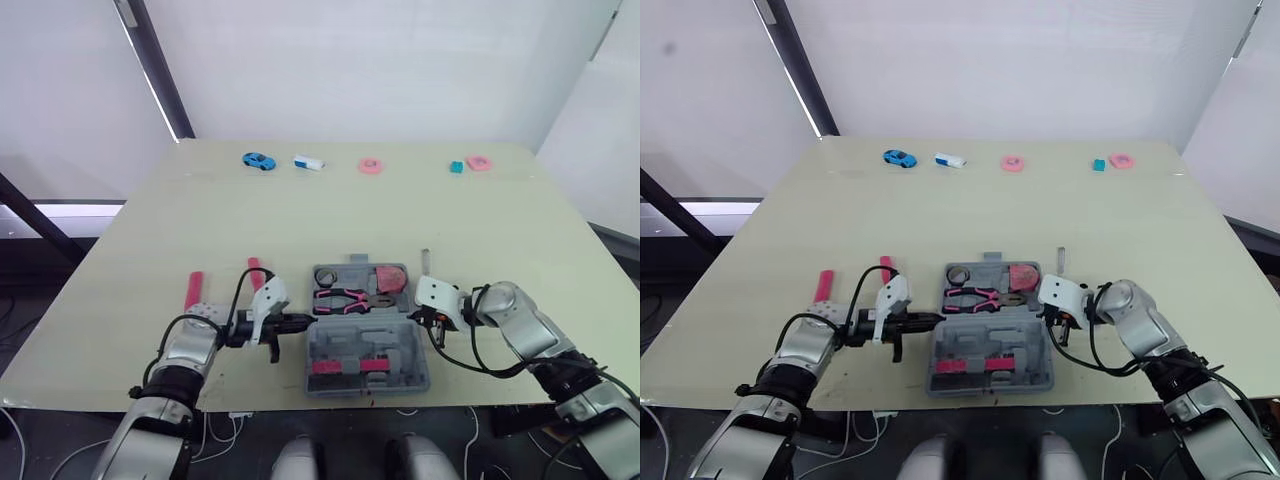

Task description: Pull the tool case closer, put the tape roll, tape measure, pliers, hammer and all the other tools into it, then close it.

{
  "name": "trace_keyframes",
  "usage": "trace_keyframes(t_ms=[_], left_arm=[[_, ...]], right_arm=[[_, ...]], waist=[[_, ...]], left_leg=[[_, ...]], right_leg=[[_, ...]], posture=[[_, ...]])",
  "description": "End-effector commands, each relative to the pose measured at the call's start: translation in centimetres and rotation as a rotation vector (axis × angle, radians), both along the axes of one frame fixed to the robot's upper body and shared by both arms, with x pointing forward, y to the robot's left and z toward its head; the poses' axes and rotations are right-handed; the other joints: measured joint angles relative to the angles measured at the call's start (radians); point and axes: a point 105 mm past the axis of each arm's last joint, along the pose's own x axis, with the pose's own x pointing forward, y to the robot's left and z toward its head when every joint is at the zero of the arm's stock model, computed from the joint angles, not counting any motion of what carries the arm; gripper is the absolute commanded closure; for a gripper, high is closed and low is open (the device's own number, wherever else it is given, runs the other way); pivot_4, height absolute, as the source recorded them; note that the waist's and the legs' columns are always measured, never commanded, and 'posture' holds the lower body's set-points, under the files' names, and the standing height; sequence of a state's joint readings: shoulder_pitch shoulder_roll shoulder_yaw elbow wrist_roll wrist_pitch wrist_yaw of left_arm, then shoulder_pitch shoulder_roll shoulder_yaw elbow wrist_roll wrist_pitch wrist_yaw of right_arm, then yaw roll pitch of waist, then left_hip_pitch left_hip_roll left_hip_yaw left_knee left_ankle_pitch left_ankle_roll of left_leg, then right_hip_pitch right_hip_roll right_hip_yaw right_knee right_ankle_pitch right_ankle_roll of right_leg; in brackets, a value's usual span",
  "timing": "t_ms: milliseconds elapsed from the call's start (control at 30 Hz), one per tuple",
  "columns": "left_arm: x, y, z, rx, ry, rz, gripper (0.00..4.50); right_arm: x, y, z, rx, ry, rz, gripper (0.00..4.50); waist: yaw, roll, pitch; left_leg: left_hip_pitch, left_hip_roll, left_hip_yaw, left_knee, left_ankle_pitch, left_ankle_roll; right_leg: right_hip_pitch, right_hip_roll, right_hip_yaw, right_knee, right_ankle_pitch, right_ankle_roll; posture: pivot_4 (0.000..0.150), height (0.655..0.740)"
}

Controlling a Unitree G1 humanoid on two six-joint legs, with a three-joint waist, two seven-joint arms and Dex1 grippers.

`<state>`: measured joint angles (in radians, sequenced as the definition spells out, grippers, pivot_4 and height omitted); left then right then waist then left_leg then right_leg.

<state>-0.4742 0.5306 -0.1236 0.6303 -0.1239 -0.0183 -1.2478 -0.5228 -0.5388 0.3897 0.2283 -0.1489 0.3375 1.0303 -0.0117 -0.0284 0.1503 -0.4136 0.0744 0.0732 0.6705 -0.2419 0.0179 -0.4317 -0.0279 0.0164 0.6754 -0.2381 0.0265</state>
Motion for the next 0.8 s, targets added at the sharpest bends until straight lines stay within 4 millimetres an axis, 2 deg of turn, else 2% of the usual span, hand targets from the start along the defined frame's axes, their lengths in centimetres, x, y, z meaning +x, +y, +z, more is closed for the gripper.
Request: trace_keyframes(t_ms=[33, 800], left_arm=[[1.0, -0.8, 1.1, -0.015, -0.061, -0.014, 4.44], [2.4, -0.4, 1.3, -0.002, -0.085, 0.010, 4.44]], right_arm=[[0.4, 0.7, 0.0, 0.005, -0.019, 0.008, 4.50], [1.1, 1.0, -0.1, 0.004, -0.025, -0.003, 4.50]], waist=[[0.000, 0.000, 0.000], [-0.002, 0.000, 0.000]], left_leg=[[0.000, 0.000, 0.000, 0.000, 0.000, 0.000], [0.000, 0.000, 0.000, 0.000, 0.000, 0.000]], right_leg=[[0.000, 0.000, 0.000, 0.000, 0.000, 0.000], [0.000, 0.000, 0.000, 0.001, 0.000, 0.000]], posture=[[0.150, 0.7400], [0.150, 0.7400]])
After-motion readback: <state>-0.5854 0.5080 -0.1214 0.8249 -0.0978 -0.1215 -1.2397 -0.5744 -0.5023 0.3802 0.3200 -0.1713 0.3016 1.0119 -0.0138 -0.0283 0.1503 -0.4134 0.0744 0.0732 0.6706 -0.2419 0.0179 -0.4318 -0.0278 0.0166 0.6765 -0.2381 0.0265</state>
